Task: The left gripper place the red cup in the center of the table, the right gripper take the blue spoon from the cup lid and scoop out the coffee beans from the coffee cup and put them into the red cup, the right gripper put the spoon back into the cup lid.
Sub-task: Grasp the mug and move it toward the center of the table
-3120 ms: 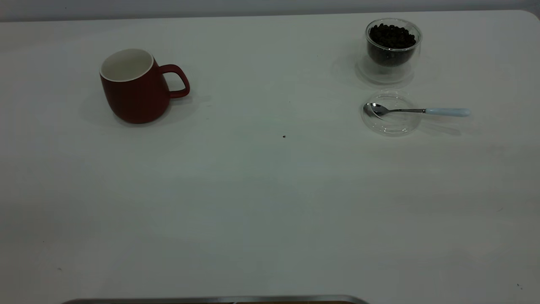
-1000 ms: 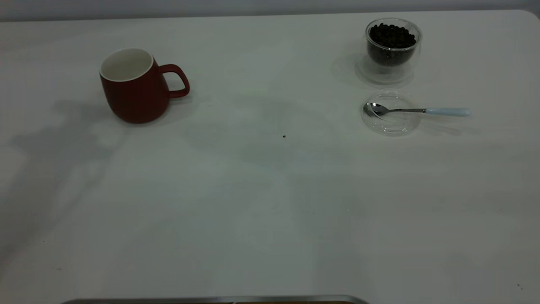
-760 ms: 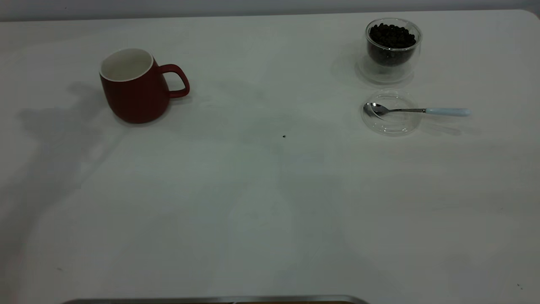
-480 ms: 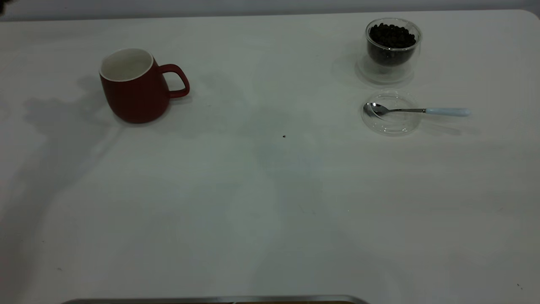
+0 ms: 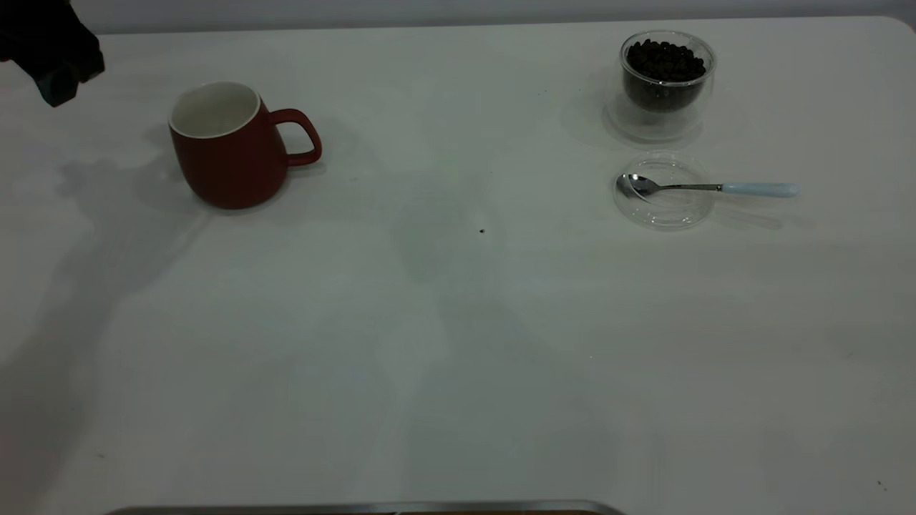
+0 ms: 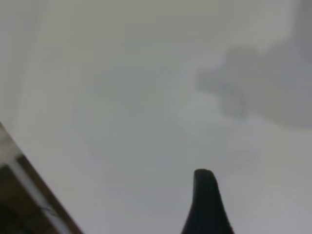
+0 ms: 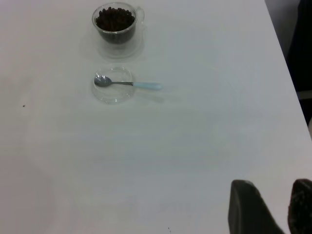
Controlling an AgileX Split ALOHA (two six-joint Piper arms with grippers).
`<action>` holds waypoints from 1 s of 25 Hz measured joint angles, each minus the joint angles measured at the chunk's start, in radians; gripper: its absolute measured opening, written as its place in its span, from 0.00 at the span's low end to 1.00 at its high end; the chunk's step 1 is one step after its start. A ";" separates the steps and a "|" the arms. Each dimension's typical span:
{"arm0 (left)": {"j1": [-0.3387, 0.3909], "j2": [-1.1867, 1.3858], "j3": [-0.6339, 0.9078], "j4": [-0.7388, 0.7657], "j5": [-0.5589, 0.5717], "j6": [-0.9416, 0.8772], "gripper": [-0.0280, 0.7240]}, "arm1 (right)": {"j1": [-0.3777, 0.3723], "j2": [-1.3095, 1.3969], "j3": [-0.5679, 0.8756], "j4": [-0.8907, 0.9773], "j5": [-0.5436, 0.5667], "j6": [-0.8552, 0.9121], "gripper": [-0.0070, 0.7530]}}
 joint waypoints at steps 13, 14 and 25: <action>0.000 0.076 0.000 0.144 -0.299 0.039 0.77 | 0.000 0.000 0.000 0.000 0.000 0.000 0.33; 0.000 0.080 0.000 0.142 -0.304 0.037 0.77 | 0.000 0.000 0.000 0.000 0.000 0.000 0.33; 0.000 0.105 0.000 0.122 -0.244 0.035 0.77 | 0.000 0.000 0.000 0.000 0.000 0.000 0.33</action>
